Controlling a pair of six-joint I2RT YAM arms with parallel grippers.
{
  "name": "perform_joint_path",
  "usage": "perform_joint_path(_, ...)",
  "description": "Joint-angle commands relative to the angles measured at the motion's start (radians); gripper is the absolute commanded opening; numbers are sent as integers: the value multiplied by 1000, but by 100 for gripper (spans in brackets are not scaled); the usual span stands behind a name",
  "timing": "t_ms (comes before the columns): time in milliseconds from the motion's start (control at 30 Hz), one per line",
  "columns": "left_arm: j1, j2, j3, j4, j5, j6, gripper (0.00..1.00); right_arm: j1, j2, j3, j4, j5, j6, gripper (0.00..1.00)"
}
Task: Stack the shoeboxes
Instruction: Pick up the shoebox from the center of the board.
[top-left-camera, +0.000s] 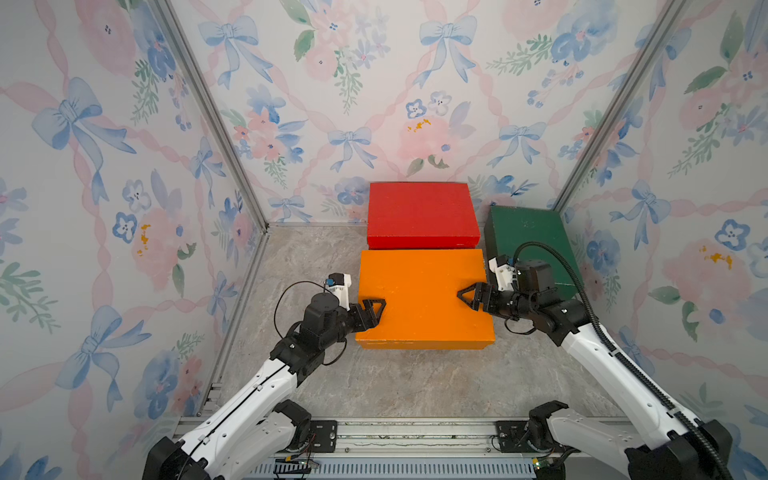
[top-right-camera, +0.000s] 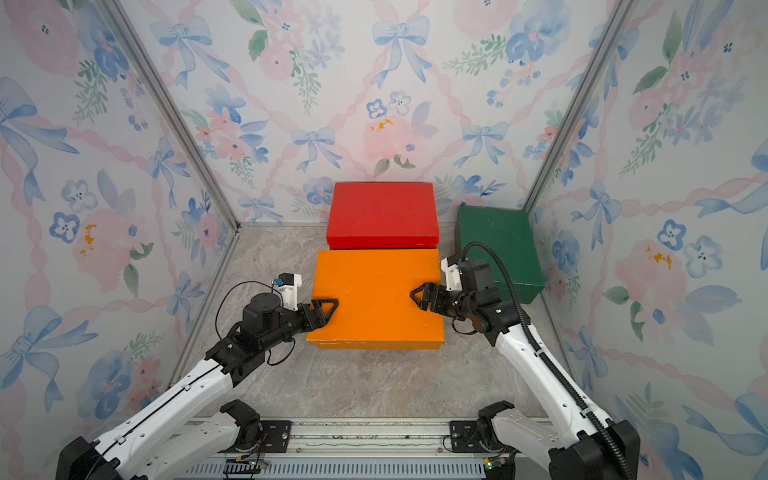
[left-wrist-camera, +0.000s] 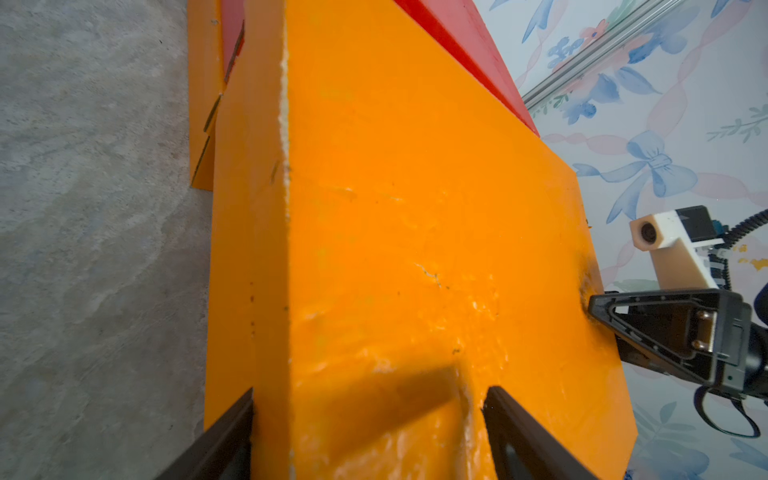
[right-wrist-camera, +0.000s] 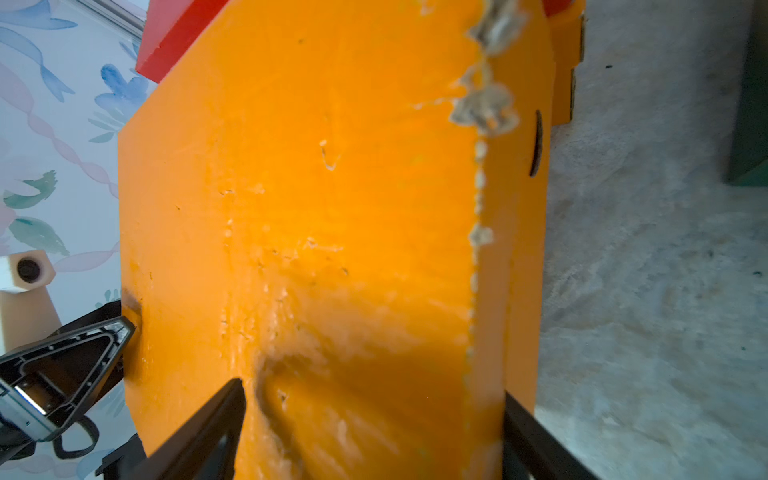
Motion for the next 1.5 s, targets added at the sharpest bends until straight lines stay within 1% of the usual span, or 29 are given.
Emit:
perform_joint_path(0, -40, -19, 68, 65, 111, 5, 84, 43, -23, 61, 15, -129, -8, 86)
perform_joint_path(100, -46, -16, 83, 57, 105, 11, 83, 41, -22, 90, 0, -129, -18, 86)
perform_joint_path(133, -49, -14, 121, 54, 103, 12, 83, 41, -20, 98, -6, -129, -21, 86)
perform_joint_path(400, -71, 9, 212, 29, 86, 34, 83, 42, -13, 161, -21, -129, -30, 86)
perform_joint_path(1000, -108, 68, 348, 10, 59, 61, 83, 36, 30, 321, -26, -126, -30, 84)
perform_joint_path(1267, -114, 94, 393, 3, 50, 73, 82, 12, 77, 392, -25, -135, -31, 83)
perform_joint_path(1467, -114, 141, 455, -2, 54, 91, 82, -4, 101, 440, -23, -142, -22, 82)
